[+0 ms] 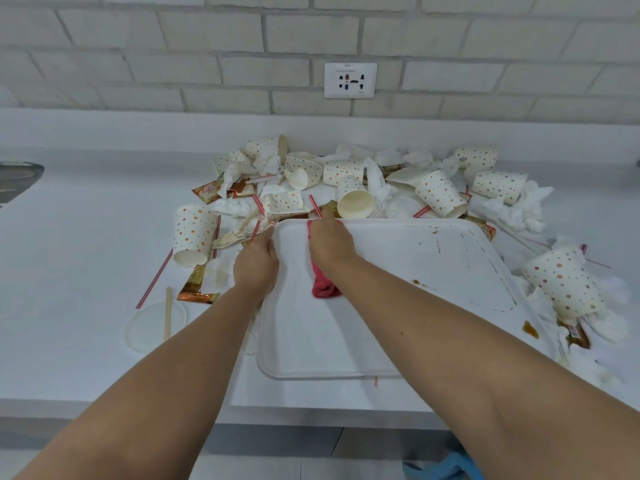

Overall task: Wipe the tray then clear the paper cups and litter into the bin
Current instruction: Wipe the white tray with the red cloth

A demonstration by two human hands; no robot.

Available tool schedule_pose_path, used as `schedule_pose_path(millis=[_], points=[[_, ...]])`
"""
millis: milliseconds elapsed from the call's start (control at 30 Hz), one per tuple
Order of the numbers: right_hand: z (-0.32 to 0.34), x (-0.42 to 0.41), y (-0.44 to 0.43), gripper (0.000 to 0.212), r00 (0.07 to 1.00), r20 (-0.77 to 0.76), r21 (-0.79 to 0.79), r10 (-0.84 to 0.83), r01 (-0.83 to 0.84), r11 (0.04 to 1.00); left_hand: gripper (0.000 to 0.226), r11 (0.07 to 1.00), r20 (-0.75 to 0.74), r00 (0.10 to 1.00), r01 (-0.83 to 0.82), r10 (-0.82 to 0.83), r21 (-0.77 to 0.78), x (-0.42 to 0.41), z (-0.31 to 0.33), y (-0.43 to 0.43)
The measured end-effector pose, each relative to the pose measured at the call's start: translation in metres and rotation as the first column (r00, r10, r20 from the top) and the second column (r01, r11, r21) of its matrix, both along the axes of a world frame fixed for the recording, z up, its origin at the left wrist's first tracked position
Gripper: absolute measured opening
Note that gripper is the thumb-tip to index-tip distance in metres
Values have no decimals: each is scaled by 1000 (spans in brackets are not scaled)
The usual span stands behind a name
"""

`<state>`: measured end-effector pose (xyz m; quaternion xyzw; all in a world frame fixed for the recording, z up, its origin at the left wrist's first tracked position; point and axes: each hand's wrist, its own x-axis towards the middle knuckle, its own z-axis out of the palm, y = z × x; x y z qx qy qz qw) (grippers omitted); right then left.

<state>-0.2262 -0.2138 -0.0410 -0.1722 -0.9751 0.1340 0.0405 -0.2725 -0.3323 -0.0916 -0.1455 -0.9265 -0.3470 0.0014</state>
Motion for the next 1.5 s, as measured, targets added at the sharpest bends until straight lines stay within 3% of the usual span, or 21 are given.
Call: schedule_pose_path(millis=[233,400,600,800,1067,1233,1333,1500], points=[[-3,10,49,28,971,-17,-23,-237,237,971,42,999,-27,999,-35,34,-38,4,4,2],[0,20,66,41,974,7,54,-228,228,972,43,998,-60,998,-25,22,-51,10,11,4],[29,47,96,30,941,-242,33,-238,253,967,38,993,-139,989,-61,47,-100,10,13,3],[30,84,152,31,927,-157,26,-341,349,937,36,988,-226,970,-111,85,-104,10,29,14],[9,116,190,42,895,-71,-24,-439,439,898,34,988,-154,976,156,-152,14,33,46,89],[-7,135,205,49,873,22,49,-488,487,872,39,969,-19,974,221,-224,-113,50,46,128],[-19,141,214,47,867,96,7,-489,490,871,40,962,14,975,220,-221,-164,54,41,139],[-33,148,222,29,894,20,-110,-447,446,888,38,946,-8,970,234,-242,-225,59,34,147]])
